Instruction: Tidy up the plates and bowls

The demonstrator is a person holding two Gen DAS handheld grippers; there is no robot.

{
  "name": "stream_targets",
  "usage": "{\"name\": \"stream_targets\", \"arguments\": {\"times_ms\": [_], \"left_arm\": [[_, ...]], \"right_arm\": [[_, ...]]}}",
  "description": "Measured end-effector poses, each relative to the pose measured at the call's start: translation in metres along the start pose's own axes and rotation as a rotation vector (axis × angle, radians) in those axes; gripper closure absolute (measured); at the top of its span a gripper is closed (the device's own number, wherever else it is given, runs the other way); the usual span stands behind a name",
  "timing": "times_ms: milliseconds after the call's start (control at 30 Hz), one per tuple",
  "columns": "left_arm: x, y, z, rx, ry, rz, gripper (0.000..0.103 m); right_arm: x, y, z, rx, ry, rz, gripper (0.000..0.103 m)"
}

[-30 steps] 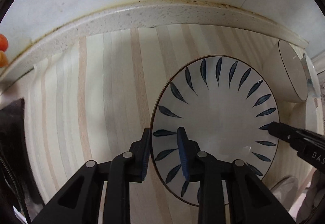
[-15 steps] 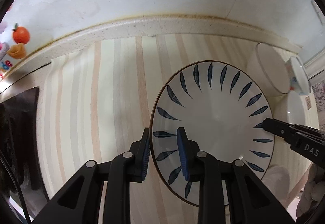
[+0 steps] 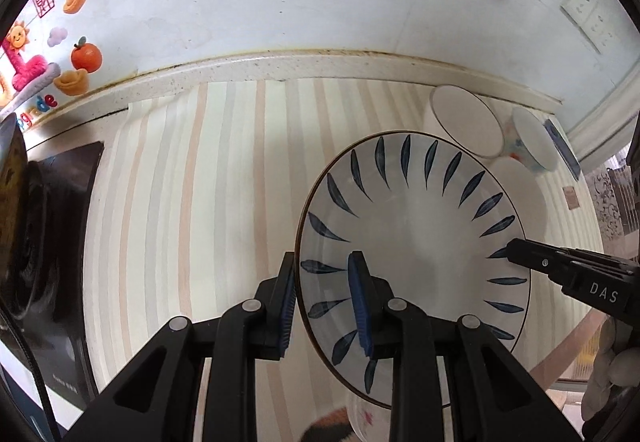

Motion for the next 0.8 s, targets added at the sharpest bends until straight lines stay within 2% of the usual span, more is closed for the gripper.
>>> {"name": "stream_targets", "arguments": {"times_ms": [333,600,800], "left_arm": [[0.031,-0.050,0.010,-0.001,0.002,0.014,0.080],[0.044,-0.084,-0.001,-0.048,0.000,0.024,0.080],[0.050,-0.099,-0.014,-0.079,0.006,0.023,0.080]], "right_arm": [[0.022,-0.057,0.013,-0.026,0.005,0.027,0.091],[0.041,-0.101,-0.003,-0.091,-0.002,0.030,0.091],[0.051,-0.115,-0.012,-0.110,-0.009,0.027,0.091]]}}
Point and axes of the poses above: each gripper's, at about its wrist camera, not at the fingertips, and z roughly against the way its jaws point, x to its right, y to its top, the point moved 6 cm from there along -z, roughly the way its jaws point, and after that the axes turned 10 degrees about -y, right-handed, at the moved point
